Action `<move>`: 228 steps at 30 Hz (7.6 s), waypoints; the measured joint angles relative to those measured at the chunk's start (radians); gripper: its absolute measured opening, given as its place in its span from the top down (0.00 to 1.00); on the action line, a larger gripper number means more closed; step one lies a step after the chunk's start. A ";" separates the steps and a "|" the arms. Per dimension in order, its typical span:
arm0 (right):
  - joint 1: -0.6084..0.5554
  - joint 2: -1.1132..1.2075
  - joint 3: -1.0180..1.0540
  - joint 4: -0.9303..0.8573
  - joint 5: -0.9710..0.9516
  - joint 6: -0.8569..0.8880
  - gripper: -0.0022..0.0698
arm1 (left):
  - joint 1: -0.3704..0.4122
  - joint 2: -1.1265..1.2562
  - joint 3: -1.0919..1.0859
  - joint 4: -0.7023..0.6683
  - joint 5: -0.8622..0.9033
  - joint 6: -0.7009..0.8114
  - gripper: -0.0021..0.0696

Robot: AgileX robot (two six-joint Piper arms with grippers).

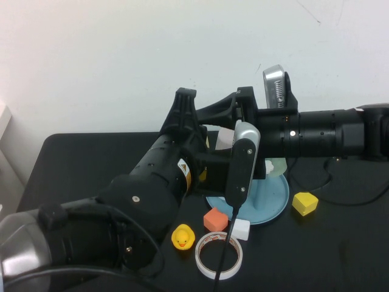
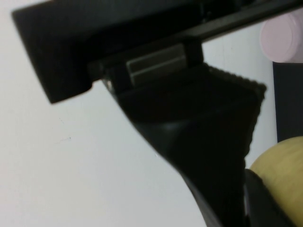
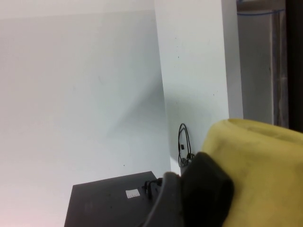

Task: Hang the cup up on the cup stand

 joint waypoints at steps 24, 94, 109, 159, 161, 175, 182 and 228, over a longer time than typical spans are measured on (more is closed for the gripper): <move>0.000 0.000 -0.001 0.007 -0.005 -0.047 0.12 | 0.000 0.002 0.000 0.003 0.017 0.007 0.91; 0.057 -0.157 -0.102 -0.549 0.272 -1.484 0.25 | 0.654 -0.315 -0.007 -2.324 0.274 0.536 0.91; 0.071 -0.157 -0.214 -0.416 0.230 -1.334 0.08 | 0.826 -0.288 -0.007 -2.643 0.342 0.894 0.91; 0.071 -0.157 -0.240 -0.499 0.198 -0.553 0.63 | 0.616 0.039 -0.082 -2.012 0.356 0.841 0.91; 0.071 -0.157 -0.240 -0.509 0.198 -0.553 0.64 | 0.568 0.114 -0.138 -1.952 0.356 0.792 0.91; 0.071 -0.157 -0.240 -0.640 0.185 -0.533 0.64 | 0.489 0.464 -0.234 -1.934 0.177 0.762 0.91; 0.071 -0.157 -0.240 -0.644 0.132 -0.530 0.70 | 0.489 0.518 -0.235 -1.934 0.056 0.761 0.91; -0.186 -0.219 -0.241 -0.486 0.200 -0.499 0.87 | 0.489 0.489 -0.242 -1.945 0.157 0.795 0.50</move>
